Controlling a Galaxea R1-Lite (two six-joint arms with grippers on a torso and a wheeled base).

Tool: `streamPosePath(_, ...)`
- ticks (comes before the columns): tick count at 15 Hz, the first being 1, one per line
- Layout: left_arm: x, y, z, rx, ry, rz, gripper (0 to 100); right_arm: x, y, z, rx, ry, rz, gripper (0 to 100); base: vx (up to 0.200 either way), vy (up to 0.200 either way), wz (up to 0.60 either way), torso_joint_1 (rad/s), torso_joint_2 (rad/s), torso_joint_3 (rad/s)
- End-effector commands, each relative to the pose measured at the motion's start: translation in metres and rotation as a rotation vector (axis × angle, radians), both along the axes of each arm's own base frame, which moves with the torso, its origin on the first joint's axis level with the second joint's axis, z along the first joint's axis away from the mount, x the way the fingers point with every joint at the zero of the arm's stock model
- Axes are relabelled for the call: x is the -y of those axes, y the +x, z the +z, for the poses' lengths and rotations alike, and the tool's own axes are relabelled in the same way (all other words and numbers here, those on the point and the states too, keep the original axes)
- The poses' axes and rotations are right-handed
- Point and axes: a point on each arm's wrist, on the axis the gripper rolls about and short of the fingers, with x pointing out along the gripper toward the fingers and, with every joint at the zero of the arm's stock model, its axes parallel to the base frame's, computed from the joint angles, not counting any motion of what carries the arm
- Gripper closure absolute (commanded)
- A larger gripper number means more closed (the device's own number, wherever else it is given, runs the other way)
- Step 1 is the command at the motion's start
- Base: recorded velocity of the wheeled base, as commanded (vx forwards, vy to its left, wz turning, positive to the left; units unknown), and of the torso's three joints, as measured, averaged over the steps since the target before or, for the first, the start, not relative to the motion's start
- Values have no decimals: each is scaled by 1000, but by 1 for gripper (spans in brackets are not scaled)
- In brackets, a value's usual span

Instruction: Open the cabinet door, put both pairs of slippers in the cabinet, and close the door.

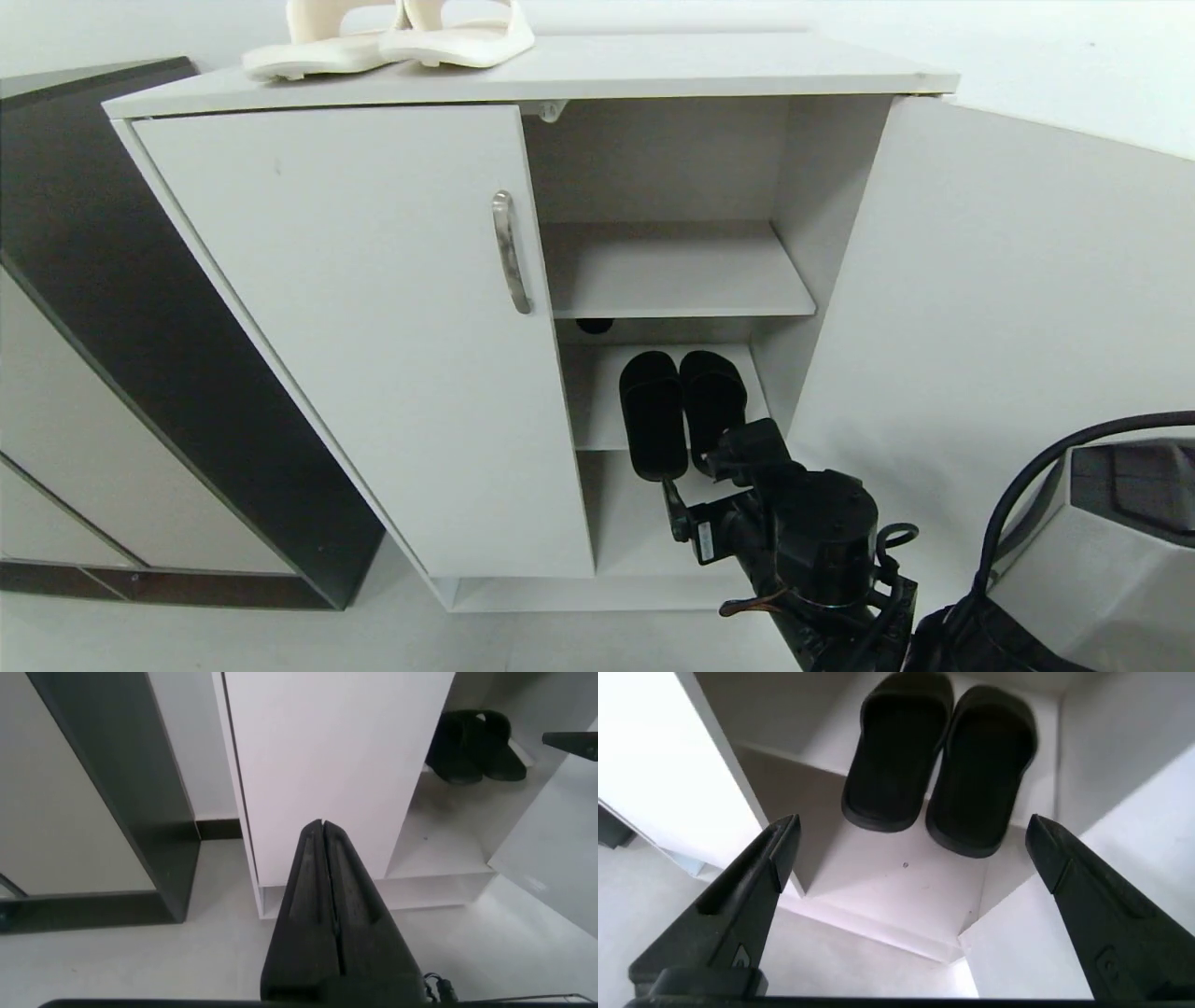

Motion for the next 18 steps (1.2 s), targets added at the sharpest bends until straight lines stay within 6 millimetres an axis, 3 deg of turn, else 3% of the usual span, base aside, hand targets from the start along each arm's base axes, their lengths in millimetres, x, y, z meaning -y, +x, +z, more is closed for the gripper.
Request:
streamPosePath(1, 0, 0, 0, -3, 0, 0, 100, 0, 0, -2, -2, -3, 1, 0, 0, 0, 0, 2, 2, 193)
streamPosePath(8, 0, 0, 0, -1, 0, 0, 100, 2, -2, -5, -13, -12, 2, 0, 0, 0, 0, 2, 2, 204)
streamPosePath(10, 0, 0, 0, -1, -2, 3, 100, 11, -11, -10, -11, -3, 83, 0, 0, 0, 0, 0, 2, 185)
streamPosePath(18, 0, 0, 0, -1, 0, 3, 100, 20, -19, -19, -46, -26, 173, 0, 0, 25, 0, 1, 4, 18)
